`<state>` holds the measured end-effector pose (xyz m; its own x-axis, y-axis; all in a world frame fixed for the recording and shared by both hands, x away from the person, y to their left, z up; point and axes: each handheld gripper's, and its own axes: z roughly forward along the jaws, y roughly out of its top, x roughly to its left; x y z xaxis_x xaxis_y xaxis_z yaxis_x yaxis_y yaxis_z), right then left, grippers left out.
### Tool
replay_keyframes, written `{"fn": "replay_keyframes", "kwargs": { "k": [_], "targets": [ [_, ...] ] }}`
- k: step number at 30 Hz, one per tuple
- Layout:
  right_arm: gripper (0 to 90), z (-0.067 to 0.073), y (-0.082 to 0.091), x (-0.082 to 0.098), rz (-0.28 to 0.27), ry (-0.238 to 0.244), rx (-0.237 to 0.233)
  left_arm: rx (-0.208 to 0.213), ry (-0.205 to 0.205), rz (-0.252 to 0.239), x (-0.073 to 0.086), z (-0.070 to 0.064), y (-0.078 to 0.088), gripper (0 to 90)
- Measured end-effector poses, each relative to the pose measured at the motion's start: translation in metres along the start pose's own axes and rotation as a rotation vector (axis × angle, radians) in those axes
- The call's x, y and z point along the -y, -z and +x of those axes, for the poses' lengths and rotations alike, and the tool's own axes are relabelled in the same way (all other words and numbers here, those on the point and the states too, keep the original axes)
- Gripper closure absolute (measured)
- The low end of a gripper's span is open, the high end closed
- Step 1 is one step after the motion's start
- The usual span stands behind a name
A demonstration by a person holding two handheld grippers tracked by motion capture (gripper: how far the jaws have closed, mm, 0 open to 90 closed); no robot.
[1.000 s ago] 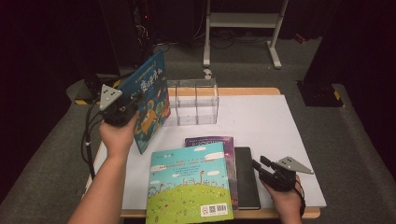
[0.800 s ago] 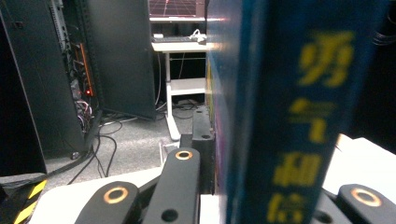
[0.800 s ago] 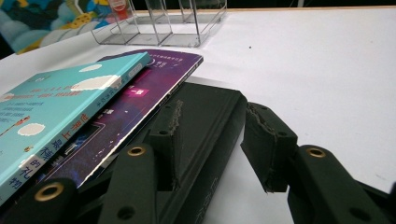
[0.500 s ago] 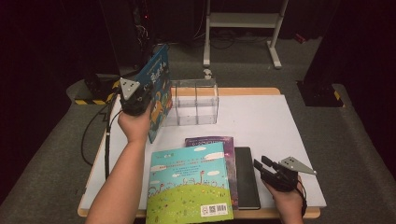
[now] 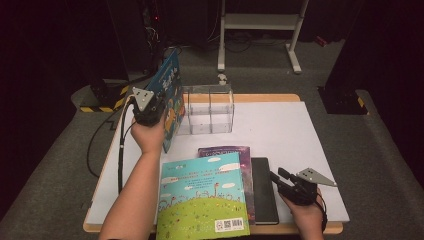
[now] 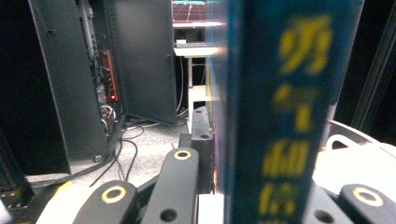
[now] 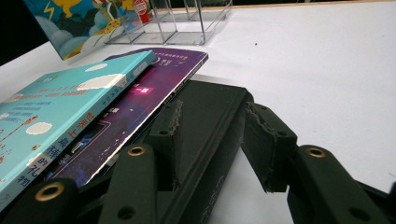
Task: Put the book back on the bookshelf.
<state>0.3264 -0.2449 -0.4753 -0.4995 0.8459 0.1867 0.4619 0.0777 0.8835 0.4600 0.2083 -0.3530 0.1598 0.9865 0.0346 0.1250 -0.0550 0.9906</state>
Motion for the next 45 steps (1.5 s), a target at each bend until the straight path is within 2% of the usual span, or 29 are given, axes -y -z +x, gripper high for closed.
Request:
{"fn": "replay_keyframes", "kwargs": {
  "k": [5,8,11,14,17,20,28,33,37,45],
  "targets": [
    [57.4,0.002,-0.001,0.000,0.002,0.007,-0.006,-0.033,-0.060,0.016,0.004,-0.002,0.007,79.3],
    [57.4,0.003,-0.001,0.000,0.005,0.007,-0.007,-0.043,-0.063,0.022,0.004,0.001,0.008,78.4],
    [57.4,0.004,-0.002,0.000,0.006,0.009,-0.009,-0.034,-0.061,0.033,0.004,0.004,0.009,78.5],
    [57.4,0.004,-0.002,0.000,0.006,0.009,-0.009,-0.041,-0.093,0.038,0.004,0.002,0.011,78.1],
    [57.4,0.003,-0.002,0.001,0.007,0.005,-0.009,-0.061,-0.109,0.041,0.004,0.002,0.012,77.9],
    [57.4,0.003,-0.002,0.001,0.008,0.003,-0.010,-0.059,-0.102,0.037,0.004,0.005,0.011,78.0],
    [57.5,0.002,-0.002,0.001,0.005,0.000,-0.011,-0.073,-0.124,0.031,0.002,0.000,0.001,78.4],
    [57.6,0.001,-0.001,0.001,0.004,-0.006,-0.011,-0.084,-0.111,0.025,0.002,-0.003,-0.007,78.9],
    [57.6,0.001,-0.002,0.001,0.006,-0.006,-0.012,-0.101,-0.098,0.024,0.002,0.000,-0.008,78.3],
    [57.6,0.001,-0.003,0.001,0.011,-0.004,-0.015,-0.117,-0.104,0.025,0.003,0.000,-0.008,77.0]
  ]
}}
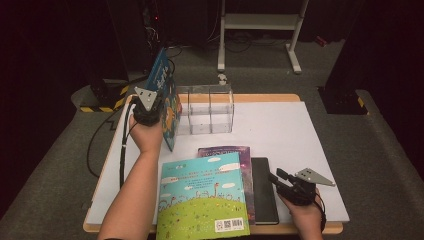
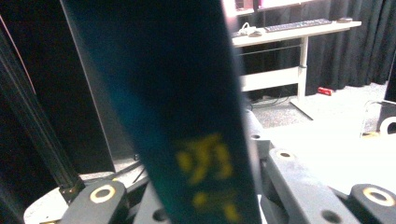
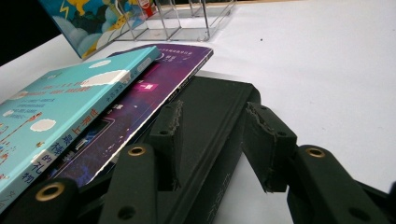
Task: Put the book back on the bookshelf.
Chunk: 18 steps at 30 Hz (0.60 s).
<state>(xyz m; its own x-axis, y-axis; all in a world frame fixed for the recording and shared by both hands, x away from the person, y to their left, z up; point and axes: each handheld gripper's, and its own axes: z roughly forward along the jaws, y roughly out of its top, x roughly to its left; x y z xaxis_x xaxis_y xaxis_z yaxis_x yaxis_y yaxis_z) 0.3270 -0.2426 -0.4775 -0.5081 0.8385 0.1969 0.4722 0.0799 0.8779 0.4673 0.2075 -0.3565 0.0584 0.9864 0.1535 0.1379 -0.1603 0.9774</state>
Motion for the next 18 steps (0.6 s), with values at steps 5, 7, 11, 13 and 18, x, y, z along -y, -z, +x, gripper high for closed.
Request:
{"fn": "replay_keyframes", "kwargs": {
  "k": [5,7,11,13,18],
  "targets": [
    [57.5,0.000,0.000,0.000,0.001,0.000,-0.001,0.003,0.020,-0.002,0.002,0.001,0.000,74.6],
    [57.4,0.000,-0.001,0.000,0.004,-0.001,-0.001,0.008,0.027,-0.002,0.002,0.002,0.000,72.1],
    [57.0,0.001,-0.001,0.000,0.003,0.006,0.000,0.039,0.063,0.012,0.003,0.005,-0.001,66.1],
    [56.4,0.001,-0.001,0.000,0.002,0.008,0.001,0.075,0.103,0.019,0.003,0.007,-0.002,58.9],
    [55.1,0.003,-0.002,0.001,0.005,0.012,-0.006,0.113,0.118,0.049,0.006,0.011,0.002,48.8]
  ]
}}
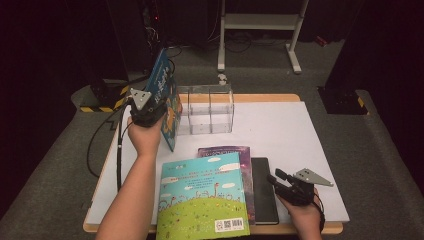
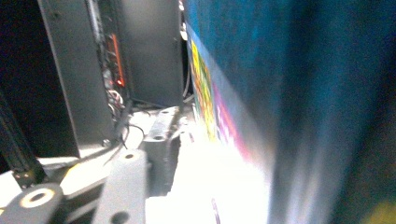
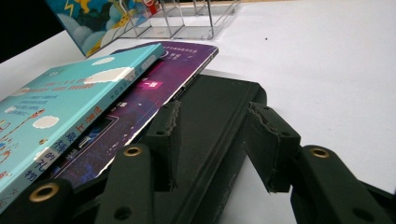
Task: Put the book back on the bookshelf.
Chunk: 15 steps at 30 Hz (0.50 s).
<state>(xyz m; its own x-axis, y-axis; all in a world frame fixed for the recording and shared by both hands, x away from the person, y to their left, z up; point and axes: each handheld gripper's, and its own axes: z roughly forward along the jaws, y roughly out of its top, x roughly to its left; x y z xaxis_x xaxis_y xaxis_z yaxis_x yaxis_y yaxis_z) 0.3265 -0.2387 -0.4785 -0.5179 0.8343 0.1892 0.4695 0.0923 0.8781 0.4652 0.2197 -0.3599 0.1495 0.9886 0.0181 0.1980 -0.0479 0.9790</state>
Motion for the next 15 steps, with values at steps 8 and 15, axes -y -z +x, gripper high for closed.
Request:
{"fn": "replay_keyframes", "kwargs": {
  "k": [8,15],
  "targets": [
    [51.6,0.005,-0.001,0.000,-0.002,0.027,-0.007,0.071,0.042,0.040,0.008,0.006,0.012,35.8],
    [48.9,0.005,-0.001,0.001,0.001,0.028,-0.010,0.122,0.065,0.046,0.020,0.011,0.033,32.4]
  ]
}}
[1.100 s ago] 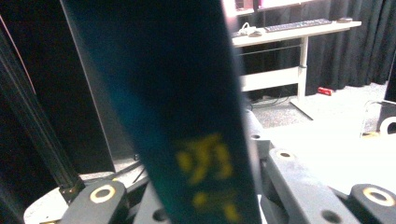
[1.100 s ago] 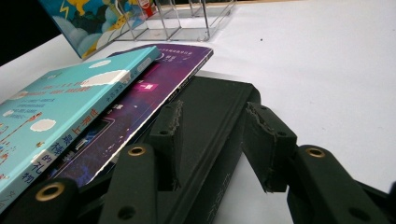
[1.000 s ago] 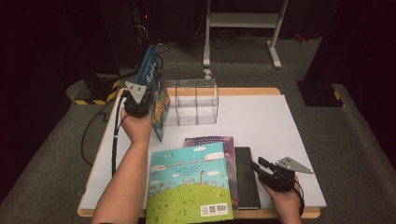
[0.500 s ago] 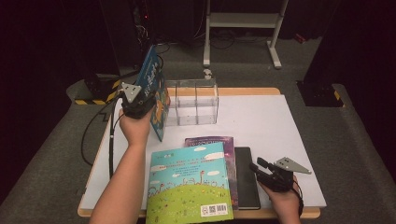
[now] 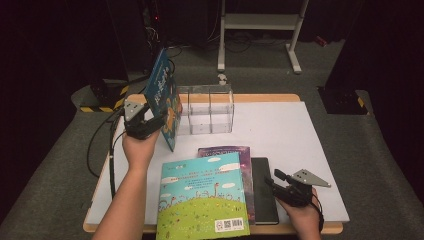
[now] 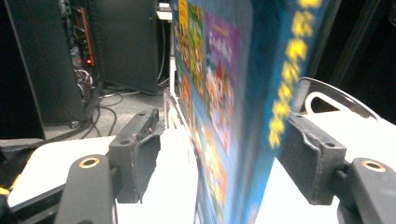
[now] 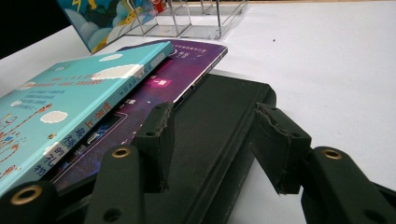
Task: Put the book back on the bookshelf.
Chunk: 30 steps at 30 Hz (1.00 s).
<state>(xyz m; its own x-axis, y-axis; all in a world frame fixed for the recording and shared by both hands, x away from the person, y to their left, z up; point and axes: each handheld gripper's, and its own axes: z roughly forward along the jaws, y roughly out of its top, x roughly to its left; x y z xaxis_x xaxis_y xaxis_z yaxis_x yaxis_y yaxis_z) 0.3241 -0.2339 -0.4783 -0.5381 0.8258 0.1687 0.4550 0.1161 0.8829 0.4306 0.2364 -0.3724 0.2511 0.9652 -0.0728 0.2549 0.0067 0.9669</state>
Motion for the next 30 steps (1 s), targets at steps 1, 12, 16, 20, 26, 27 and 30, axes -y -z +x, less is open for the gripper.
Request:
{"fn": "replay_keyframes", "kwargs": {
  "k": [1,12,16,20,26,27,30],
  "targets": [
    [48.8,0.000,0.000,0.000,0.001,0.000,0.001,0.007,0.000,0.004,0.002,0.000,0.003,32.2],
    [48.0,0.002,-0.001,0.000,0.013,0.016,0.007,0.081,-0.018,0.081,0.030,0.004,0.033,32.2],
    [49.1,0.003,-0.001,0.000,0.012,0.025,-0.004,0.099,-0.006,0.131,0.050,0.007,0.041,32.4],
    [48.1,0.005,-0.002,0.000,0.012,0.041,-0.006,0.111,0.001,0.191,0.078,0.010,0.054,32.4],
    [46.7,0.008,-0.003,0.000,0.023,0.046,-0.008,0.140,0.040,0.319,0.108,0.008,0.070,32.3],
    [46.4,0.008,-0.003,-0.001,0.027,0.042,-0.010,0.145,0.046,0.339,0.113,0.007,0.072,32.2],
    [45.9,0.011,-0.002,-0.004,0.030,0.034,-0.005,0.179,0.060,0.396,0.132,-0.001,0.082,29.3]
  ]
}}
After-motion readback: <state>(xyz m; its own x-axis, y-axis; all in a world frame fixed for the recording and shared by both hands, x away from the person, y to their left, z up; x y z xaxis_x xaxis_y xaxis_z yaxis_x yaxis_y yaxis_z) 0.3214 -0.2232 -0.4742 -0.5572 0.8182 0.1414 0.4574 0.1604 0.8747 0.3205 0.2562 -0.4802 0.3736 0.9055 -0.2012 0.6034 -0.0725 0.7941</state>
